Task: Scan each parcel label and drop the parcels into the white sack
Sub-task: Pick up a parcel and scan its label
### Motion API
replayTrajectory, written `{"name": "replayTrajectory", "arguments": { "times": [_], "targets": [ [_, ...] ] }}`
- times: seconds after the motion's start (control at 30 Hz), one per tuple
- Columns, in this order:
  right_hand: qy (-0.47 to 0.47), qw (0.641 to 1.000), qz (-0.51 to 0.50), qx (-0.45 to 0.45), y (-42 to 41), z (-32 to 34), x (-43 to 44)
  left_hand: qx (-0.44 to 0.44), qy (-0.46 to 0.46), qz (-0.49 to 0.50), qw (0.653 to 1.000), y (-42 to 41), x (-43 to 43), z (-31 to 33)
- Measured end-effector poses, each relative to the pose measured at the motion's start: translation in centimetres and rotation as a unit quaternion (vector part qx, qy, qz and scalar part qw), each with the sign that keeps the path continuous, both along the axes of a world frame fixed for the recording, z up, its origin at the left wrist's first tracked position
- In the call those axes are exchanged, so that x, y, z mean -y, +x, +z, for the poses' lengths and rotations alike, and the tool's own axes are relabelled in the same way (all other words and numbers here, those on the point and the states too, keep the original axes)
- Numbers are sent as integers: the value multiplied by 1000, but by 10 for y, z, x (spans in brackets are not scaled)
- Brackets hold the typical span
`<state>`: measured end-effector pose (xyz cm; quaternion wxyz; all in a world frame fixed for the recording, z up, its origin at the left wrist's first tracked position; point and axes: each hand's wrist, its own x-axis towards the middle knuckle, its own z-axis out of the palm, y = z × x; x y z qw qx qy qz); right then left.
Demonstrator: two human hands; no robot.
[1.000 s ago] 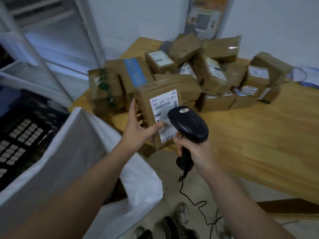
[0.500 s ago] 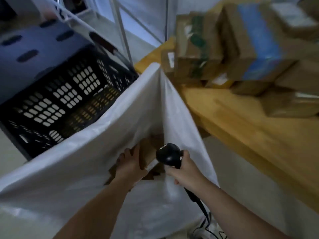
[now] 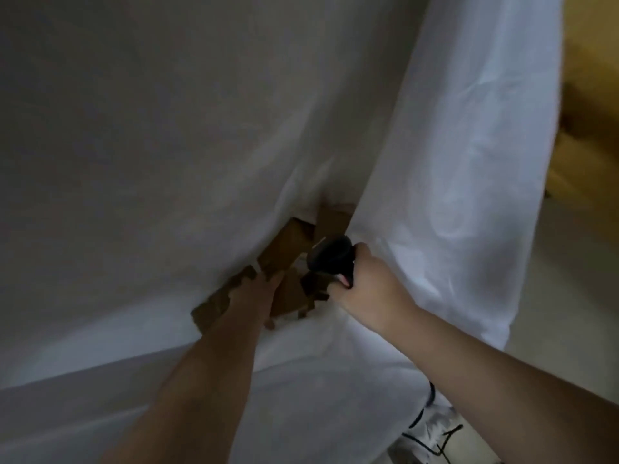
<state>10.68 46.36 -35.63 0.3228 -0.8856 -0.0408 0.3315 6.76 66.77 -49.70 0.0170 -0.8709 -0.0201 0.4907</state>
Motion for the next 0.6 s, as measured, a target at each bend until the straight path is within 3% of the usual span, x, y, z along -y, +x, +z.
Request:
{"name": "replayTrajectory", "arguments": {
  "times": [0.2,0.37,0.6],
  "targets": [
    [-12,1000,9,13,-2,-10,0,-53,54,36,996,13,13,-16],
    [-15,999,-18,34,-9,15,10,101,53,-51,992,20,29,33],
    [-16,994,-84,65,-26,92,48,199,29,-98,975,25,74,168]
  ]
}}
